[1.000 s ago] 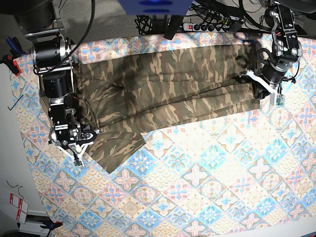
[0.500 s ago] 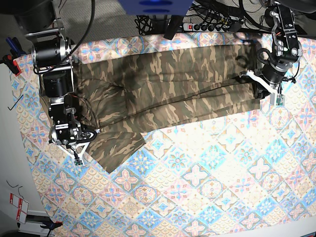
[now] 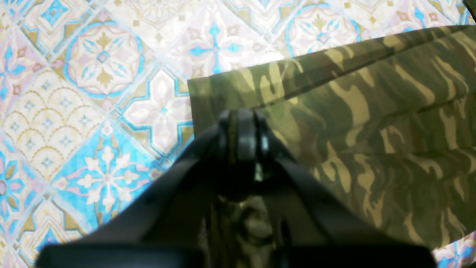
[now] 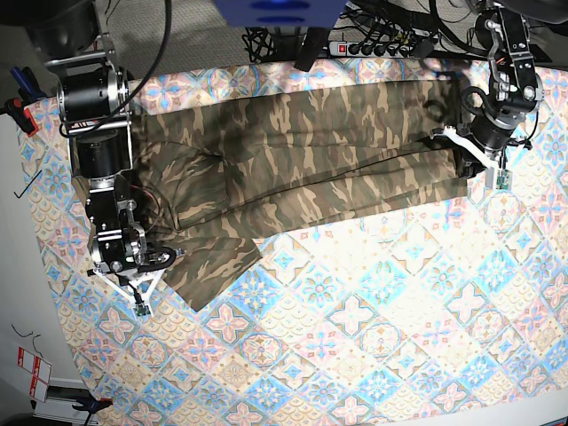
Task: Fold the T-shirt properly
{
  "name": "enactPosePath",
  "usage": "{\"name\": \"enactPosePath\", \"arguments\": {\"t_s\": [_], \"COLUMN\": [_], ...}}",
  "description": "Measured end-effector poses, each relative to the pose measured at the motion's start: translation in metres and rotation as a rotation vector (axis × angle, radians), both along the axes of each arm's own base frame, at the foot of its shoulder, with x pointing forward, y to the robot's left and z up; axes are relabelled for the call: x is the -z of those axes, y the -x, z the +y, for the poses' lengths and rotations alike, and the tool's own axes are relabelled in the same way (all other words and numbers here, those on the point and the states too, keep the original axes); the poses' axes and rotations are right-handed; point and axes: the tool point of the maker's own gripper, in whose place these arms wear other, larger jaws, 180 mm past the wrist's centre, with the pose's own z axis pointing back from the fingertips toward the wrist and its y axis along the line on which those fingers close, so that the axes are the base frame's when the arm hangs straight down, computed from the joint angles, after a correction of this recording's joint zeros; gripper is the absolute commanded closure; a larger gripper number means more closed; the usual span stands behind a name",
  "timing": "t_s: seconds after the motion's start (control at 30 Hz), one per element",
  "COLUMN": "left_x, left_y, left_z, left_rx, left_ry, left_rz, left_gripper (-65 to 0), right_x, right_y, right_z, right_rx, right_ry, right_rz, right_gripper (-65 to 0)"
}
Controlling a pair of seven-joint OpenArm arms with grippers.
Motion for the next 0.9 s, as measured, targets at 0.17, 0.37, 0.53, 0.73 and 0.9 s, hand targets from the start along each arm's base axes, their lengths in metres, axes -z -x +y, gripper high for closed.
{"name": "enactPosePath", "arguments": {"t_s": [0.17,0.37,0.53,0.73,0.9], "left_x": [0.000,0.003,0.004,0.004,0.012], "left_y": [0.000,0.002,0.002,0.003,0.006], "left_z": [0.000,0.001,0.001,0.001,0.003], "left_rx": [0.000,-0.003,-0.004,-0.003,-0.014], "left_ry": [0.000,0.003,0.002,0.002,0.008], "left_rz": [0.001,0.009,0.011,0.013,0.036], "left_gripper": [0.0,0.0,0.0,0.0,0.0], "right_x": [0.003,0.003,0.015,0.026,0.029], "right_y": [0.005,0.005,0.014,0.020,0.023], "right_z": [-0.002,-0.003,-0.008,-0.023,-0.023], "right_rx": [0.011,0.013,0.025,0.079,0.075], "right_ry": [0.007,0.007,0.009,-0.012,-0.008], "right_rz": [0.029,0.031,0.068,0.078,0.091], "right_gripper": [-23.7,-28.5,-28.5,-28.5,-22.1]}}
